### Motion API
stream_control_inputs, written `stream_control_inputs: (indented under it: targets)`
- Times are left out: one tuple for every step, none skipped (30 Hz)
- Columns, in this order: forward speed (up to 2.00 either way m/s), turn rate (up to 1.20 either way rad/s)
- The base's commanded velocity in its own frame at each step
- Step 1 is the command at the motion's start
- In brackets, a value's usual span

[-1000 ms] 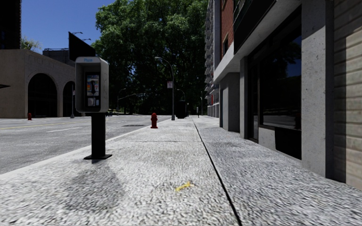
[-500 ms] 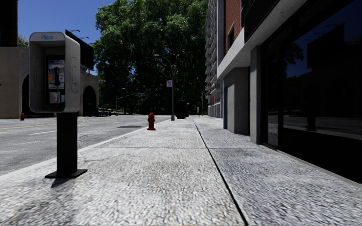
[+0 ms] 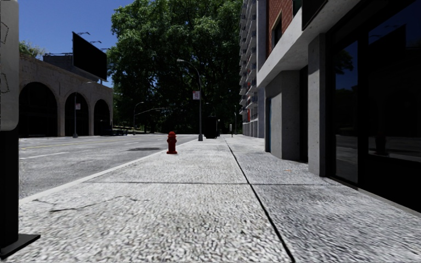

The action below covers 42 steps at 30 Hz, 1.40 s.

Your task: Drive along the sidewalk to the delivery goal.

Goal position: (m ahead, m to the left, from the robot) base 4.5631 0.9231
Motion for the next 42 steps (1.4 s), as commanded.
stream_control_inputs:
  targets:
    - [1.76,0.19]
    - [1.76,0.22]
    - [1.76,0.25]
    - [1.76,0.32]
    - [1.76,0.35]
    - [1.76,0.35]
    - [1.76,0.32]
    - [1.76,0.14]
    - [1.76,0.05]
    - [1.76,0.03]
    - [1.76,0.03]
    - [1.76,0.02]
    - [1.76,0.02]
    - [1.76,0.02]
    - [1.76,0.02]
    - [1.76,0.02]
    - [1.76,0.02]
    - [1.76,0.13]
    - [1.76,0.32]
    - [1.76,0.47]
    - [1.76,0.62]
    - [1.76,0.66]
    - [1.76,0.67]
    - [1.76,0.68]
    - [1.76,0.68]
    - [1.76,0.68]
    - [1.76,0.68]
    - [1.76,0.68]
    - [1.76,0.68]
    - [1.76,0.68]
    - [1.76,0.58]
    - [1.76,0.33]
    - [1.76,0.12]
    - [1.76,0.04]
    - [1.76,0.01]
    - [1.76,0.00]
    - [1.76,0.00]
    - [1.76,0.00]
    - [1.76,0.00]
    - [1.76,0.00]
    - [1.76,0.00]
    - [1.76,0.00]
